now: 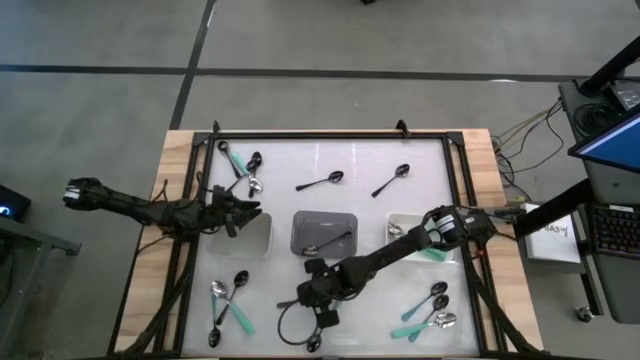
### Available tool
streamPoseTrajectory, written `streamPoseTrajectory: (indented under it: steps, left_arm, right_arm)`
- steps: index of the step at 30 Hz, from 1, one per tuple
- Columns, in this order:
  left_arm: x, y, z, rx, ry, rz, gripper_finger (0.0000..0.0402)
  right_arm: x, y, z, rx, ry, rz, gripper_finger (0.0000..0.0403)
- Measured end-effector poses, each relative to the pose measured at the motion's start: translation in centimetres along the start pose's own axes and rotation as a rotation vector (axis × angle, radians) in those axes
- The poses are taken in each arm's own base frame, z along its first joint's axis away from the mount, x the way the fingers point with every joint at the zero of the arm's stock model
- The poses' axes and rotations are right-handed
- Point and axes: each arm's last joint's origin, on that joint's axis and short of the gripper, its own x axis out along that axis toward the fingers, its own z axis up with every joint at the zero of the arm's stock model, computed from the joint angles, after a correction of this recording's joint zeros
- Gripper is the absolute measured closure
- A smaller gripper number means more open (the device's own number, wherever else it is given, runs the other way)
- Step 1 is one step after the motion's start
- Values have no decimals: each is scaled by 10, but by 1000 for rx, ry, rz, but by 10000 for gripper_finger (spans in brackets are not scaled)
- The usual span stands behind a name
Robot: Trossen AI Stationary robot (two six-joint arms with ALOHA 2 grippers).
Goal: Sort silverware by color (type)
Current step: Put the black spoon into the black bin
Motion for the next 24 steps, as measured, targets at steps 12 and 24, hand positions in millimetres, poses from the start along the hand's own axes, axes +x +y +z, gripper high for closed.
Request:
streamPoseTrajectory:
  steps: [12,24]
  left_arm:
    - [0,0,0,0,0,0,203]
    - [0,0,0,0,0,0,203]
  right_arm:
    - [-68,0,26,-3,-111,20,393]
    - [-148,-52,21,48,-88,-284,394]
